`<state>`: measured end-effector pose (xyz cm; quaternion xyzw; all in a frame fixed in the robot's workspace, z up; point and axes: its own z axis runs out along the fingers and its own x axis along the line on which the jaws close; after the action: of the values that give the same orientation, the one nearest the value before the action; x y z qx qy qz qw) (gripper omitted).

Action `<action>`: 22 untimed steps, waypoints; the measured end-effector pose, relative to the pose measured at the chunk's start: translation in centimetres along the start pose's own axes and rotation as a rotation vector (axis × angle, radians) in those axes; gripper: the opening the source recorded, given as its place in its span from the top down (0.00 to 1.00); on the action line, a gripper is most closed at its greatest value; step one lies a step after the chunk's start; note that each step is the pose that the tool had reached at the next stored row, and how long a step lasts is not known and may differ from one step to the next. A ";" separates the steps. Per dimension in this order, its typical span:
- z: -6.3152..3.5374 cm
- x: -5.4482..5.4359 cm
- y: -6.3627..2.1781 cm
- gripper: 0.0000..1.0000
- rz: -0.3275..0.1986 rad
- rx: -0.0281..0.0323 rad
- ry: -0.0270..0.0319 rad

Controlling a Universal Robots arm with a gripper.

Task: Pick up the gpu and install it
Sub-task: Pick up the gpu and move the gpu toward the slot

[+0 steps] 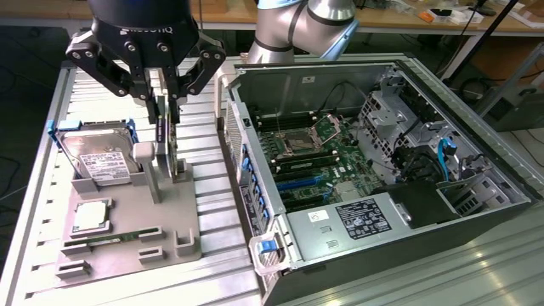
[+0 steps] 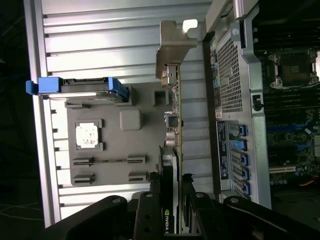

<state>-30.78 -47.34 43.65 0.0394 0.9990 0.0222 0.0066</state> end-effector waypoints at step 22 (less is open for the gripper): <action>-0.73 0.0 0.03 0.73 0.000 0.0000 0.0000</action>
<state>-30.78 -47.34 44.37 0.0394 0.9990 0.0222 0.0066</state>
